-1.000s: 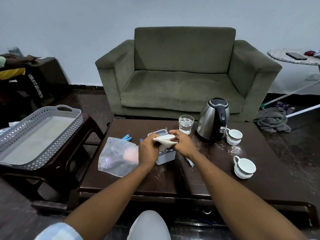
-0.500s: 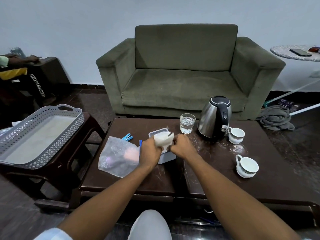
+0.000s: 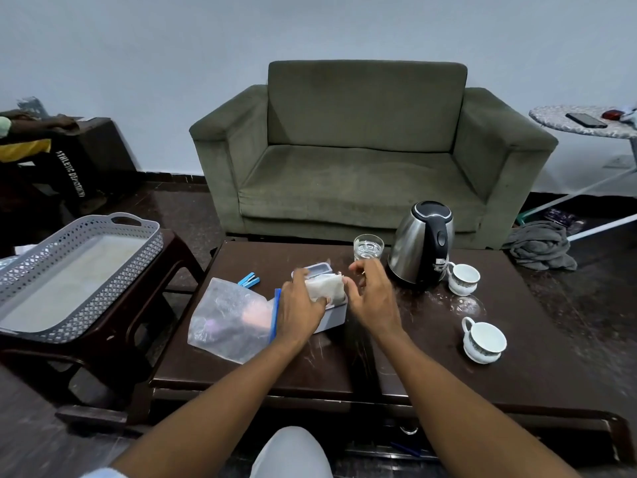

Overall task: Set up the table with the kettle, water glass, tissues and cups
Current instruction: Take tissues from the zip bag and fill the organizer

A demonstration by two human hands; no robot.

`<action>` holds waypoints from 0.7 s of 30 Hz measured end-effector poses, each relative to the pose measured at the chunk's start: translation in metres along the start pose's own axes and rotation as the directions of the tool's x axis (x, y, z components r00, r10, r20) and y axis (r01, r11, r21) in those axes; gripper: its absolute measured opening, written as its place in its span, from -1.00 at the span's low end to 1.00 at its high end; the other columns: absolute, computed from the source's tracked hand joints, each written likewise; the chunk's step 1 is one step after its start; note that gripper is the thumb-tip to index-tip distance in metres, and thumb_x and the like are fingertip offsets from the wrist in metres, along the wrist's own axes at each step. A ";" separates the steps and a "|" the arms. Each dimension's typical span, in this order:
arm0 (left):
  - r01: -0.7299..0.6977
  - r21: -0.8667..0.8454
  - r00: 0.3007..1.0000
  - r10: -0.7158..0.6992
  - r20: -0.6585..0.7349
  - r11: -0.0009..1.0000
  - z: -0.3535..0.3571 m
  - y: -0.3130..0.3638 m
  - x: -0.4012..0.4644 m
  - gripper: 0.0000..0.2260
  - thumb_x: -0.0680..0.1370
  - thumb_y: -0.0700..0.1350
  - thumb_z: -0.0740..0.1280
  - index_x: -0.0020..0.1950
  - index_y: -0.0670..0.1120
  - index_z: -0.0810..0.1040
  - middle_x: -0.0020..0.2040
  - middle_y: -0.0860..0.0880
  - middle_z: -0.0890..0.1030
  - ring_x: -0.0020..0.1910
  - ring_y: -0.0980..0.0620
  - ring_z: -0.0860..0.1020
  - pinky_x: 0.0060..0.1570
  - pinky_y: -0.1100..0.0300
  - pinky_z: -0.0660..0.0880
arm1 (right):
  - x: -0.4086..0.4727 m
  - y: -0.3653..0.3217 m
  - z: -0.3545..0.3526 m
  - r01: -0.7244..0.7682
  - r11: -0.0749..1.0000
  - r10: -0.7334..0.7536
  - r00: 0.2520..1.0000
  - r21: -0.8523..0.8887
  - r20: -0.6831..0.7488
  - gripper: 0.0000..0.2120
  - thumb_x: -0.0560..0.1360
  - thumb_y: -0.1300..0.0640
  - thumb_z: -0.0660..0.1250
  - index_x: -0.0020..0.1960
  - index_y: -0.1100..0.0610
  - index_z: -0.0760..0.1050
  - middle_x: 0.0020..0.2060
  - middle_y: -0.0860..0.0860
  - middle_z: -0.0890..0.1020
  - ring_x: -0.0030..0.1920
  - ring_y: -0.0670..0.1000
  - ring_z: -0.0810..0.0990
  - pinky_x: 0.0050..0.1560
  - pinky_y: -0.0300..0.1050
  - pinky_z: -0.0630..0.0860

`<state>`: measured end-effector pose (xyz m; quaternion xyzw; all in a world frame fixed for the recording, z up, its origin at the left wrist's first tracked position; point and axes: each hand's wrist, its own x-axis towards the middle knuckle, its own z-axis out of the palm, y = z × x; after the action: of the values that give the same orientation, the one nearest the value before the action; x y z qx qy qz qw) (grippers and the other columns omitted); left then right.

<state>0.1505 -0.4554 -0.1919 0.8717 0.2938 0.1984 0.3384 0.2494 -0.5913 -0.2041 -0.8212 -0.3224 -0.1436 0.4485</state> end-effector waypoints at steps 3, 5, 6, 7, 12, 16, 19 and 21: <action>-0.062 0.046 0.996 0.059 0.071 0.997 0.000 -0.004 0.003 -0.52 0.44 -0.08 0.53 0.33 -0.04 0.52 0.22 -0.05 0.67 0.21 -0.09 0.62 0.13 0.02 0.60 | -0.010 0.002 -0.005 0.229 0.967 -0.217 0.969 -0.107 0.118 -0.88 0.58 0.11 0.43 0.08 0.08 0.53 -0.02 -0.05 0.57 -0.05 -0.02 0.56 -0.10 -0.30 0.44; -0.044 0.042 0.989 0.038 0.142 0.998 -0.001 -0.003 0.008 -0.55 0.46 -0.13 0.52 0.33 -0.09 0.55 0.25 -0.09 0.67 0.24 -0.12 0.64 0.18 0.01 0.60 | -0.018 0.001 0.000 0.312 0.926 -0.226 0.909 -0.212 0.350 -0.85 0.57 0.06 0.43 0.10 0.08 0.58 0.04 -0.03 0.61 0.06 0.03 0.61 -0.05 -0.20 0.52; -0.023 0.034 0.985 0.016 0.173 0.999 -0.002 0.001 0.013 -0.50 0.45 -0.16 0.52 0.38 -0.10 0.51 0.30 -0.12 0.64 0.28 -0.14 0.61 0.24 0.01 0.57 | -0.021 0.000 0.004 0.296 0.923 -0.175 0.893 -0.245 0.415 -0.83 0.56 0.08 0.42 0.13 0.08 0.58 0.09 -0.02 0.62 0.11 0.08 0.62 -0.01 -0.08 0.58; -0.006 0.034 0.977 -0.002 0.212 0.999 -0.005 0.006 0.019 -0.43 0.44 -0.19 0.51 0.44 -0.11 0.45 0.35 -0.15 0.58 0.33 -0.16 0.57 0.29 0.02 0.54 | -0.023 -0.002 0.009 0.250 0.932 -0.117 0.893 -0.262 0.436 -0.82 0.56 0.13 0.40 0.16 0.09 0.58 0.13 -0.01 0.61 0.14 0.11 0.61 0.01 0.02 0.60; -0.105 0.018 0.974 0.099 0.205 0.994 -0.036 0.032 0.044 -0.28 0.45 -0.18 0.48 0.57 -0.09 0.30 0.46 -0.15 0.45 0.40 -0.17 0.51 0.36 0.02 0.48 | -0.012 -0.022 0.040 0.030 0.976 0.047 0.939 -0.218 0.339 -0.72 0.56 0.27 0.33 0.24 0.14 0.62 0.19 0.09 0.59 0.15 0.19 0.59 0.03 0.12 0.57; -0.181 0.135 0.964 0.149 0.220 0.974 -0.068 0.024 0.057 -0.37 0.41 -0.17 0.44 0.49 -0.05 0.44 0.38 -0.10 0.56 0.37 -0.13 0.55 0.32 -0.06 0.54 | 0.012 -0.028 0.065 -0.083 0.971 0.149 0.943 -0.225 0.298 -0.78 0.64 0.30 0.23 0.20 0.25 0.60 0.19 0.21 0.56 0.19 0.27 0.57 0.12 0.16 0.57; -0.157 0.294 0.921 0.031 0.389 0.943 -0.084 0.001 0.067 -0.39 0.39 -0.18 0.33 0.47 -0.02 0.46 0.36 -0.08 0.61 0.40 -0.14 0.54 0.35 -0.09 0.52 | 0.036 -0.030 0.078 -0.219 0.953 0.265 0.937 -0.208 0.229 -0.75 0.66 0.33 0.17 0.21 0.28 0.59 0.21 0.27 0.56 0.20 0.28 0.56 0.17 0.16 0.55; -0.186 0.391 0.880 -0.025 0.475 0.901 -0.089 -0.015 0.075 -0.36 0.46 -0.23 0.33 0.55 0.01 0.37 0.40 -0.06 0.57 0.47 -0.12 0.47 0.42 -0.11 0.44 | 0.055 -0.028 0.087 -0.264 0.922 0.330 0.919 -0.282 0.217 -0.75 0.65 0.33 0.17 0.19 0.31 0.60 0.19 0.24 0.57 0.19 0.28 0.58 0.10 0.12 0.56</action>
<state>0.1525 -0.3559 -0.1297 0.9576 0.2018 -0.0726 0.1922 0.2673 -0.4863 -0.2054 -0.9218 -0.2288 -0.0032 0.3130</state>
